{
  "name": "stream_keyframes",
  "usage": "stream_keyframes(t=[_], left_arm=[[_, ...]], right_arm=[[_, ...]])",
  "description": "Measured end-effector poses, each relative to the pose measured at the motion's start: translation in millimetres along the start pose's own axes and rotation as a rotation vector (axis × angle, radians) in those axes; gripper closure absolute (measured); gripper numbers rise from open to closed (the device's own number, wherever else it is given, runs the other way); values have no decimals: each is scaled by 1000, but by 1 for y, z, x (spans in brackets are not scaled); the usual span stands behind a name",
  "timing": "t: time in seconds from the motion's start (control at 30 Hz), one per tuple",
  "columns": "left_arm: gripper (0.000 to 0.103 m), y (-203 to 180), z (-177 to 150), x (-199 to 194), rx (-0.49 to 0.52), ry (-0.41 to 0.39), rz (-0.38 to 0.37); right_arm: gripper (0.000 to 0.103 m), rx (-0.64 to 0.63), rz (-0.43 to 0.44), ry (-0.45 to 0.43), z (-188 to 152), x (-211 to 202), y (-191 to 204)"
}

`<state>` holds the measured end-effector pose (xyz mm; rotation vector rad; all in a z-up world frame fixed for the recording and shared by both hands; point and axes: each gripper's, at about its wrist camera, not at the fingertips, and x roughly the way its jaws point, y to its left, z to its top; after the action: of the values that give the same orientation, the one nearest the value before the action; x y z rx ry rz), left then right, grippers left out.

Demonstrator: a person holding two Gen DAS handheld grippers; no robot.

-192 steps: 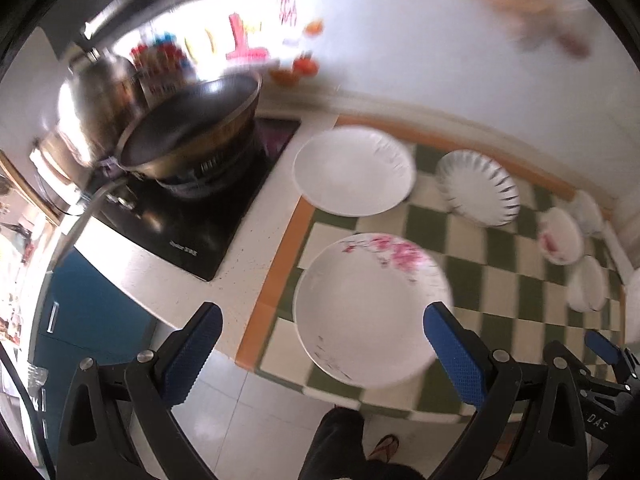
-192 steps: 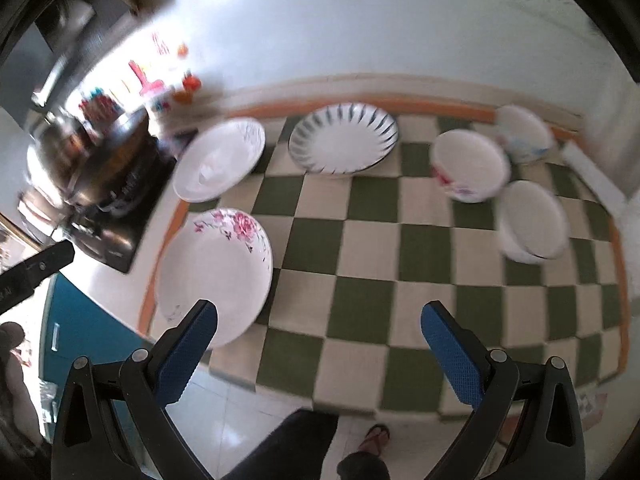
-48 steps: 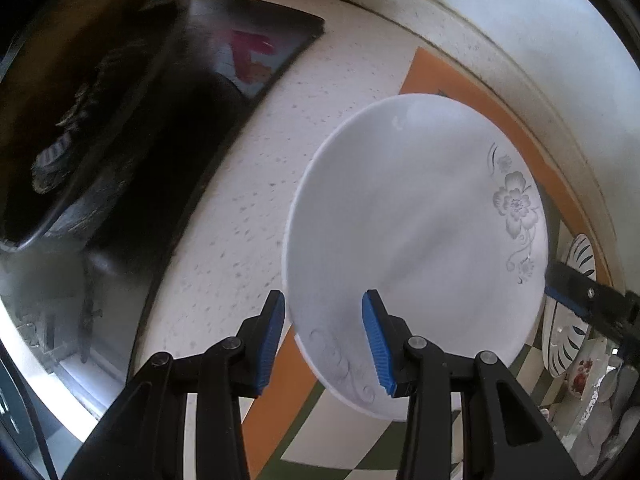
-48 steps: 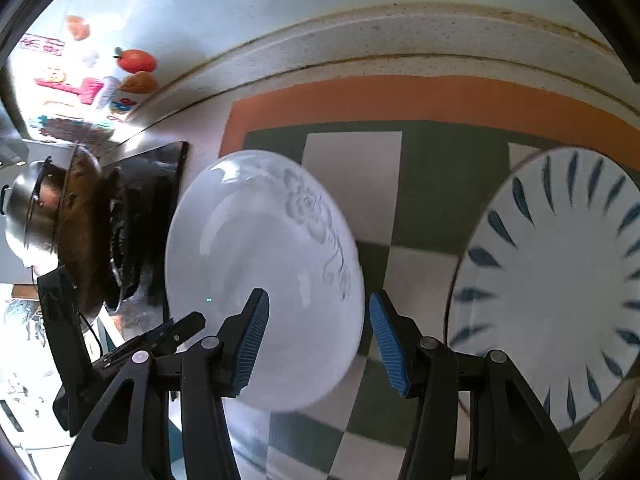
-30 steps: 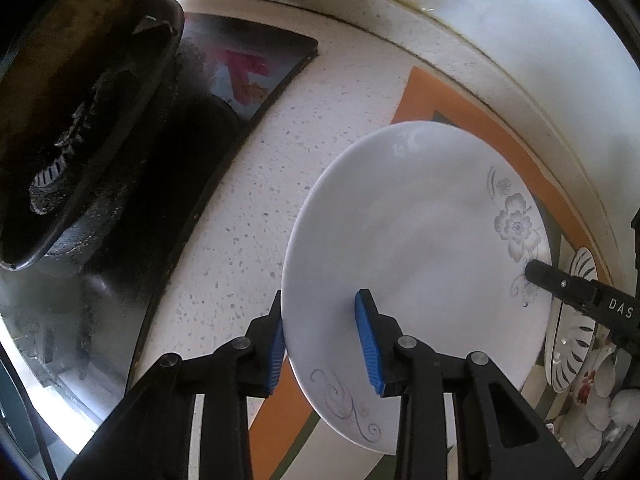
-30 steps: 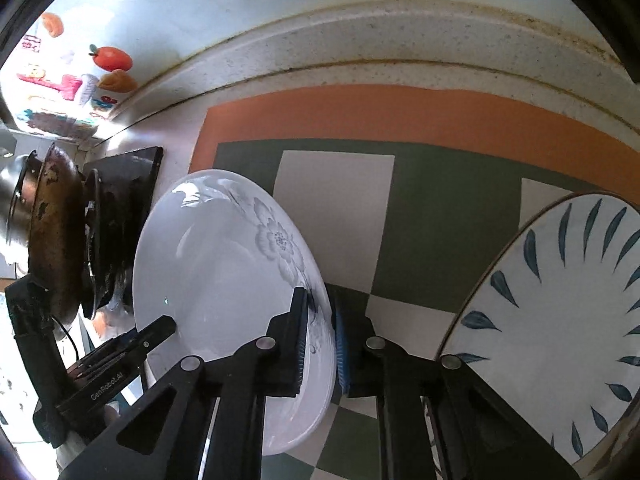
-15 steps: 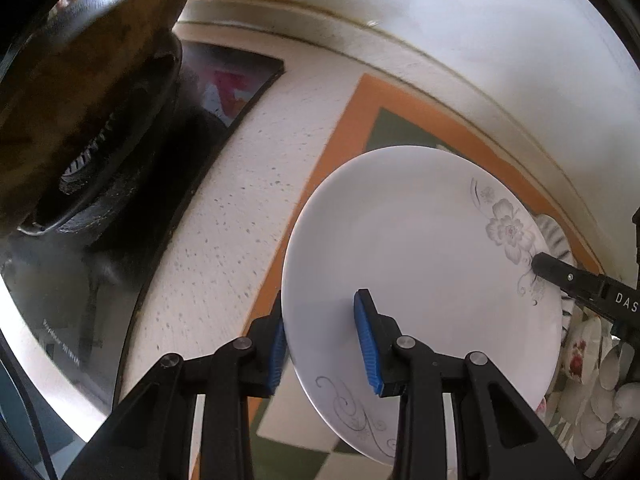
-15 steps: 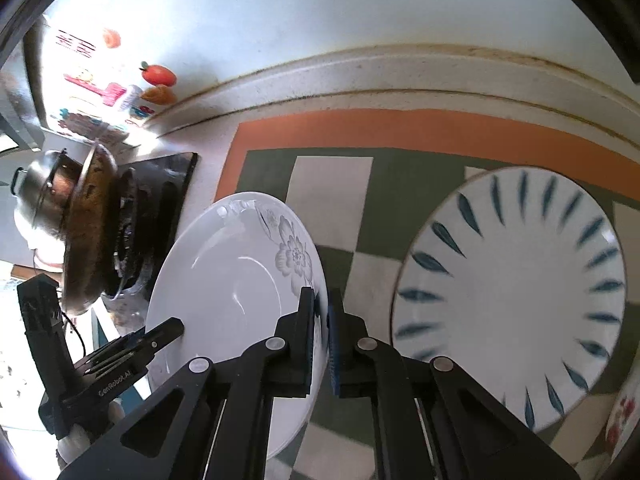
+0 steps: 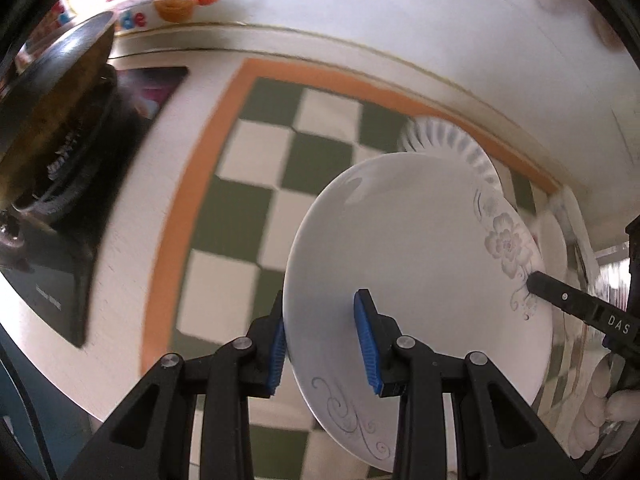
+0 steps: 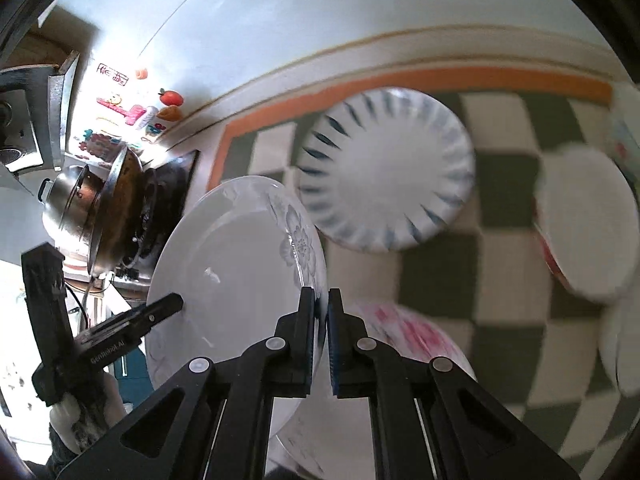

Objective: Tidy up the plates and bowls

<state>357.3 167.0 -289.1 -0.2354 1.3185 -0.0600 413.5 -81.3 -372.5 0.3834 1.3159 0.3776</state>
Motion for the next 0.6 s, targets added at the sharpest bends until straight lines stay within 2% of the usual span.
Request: stream_keyframes(t=[0.3,0.6], left_arm=[[74,-53,-42,30,131,97,4],[74,-70,-57,58,184,156,32]], right_arm=[[96,93,-42,-1,-71,-21,-67],[96,126,-53,18,-97,-11,-95]])
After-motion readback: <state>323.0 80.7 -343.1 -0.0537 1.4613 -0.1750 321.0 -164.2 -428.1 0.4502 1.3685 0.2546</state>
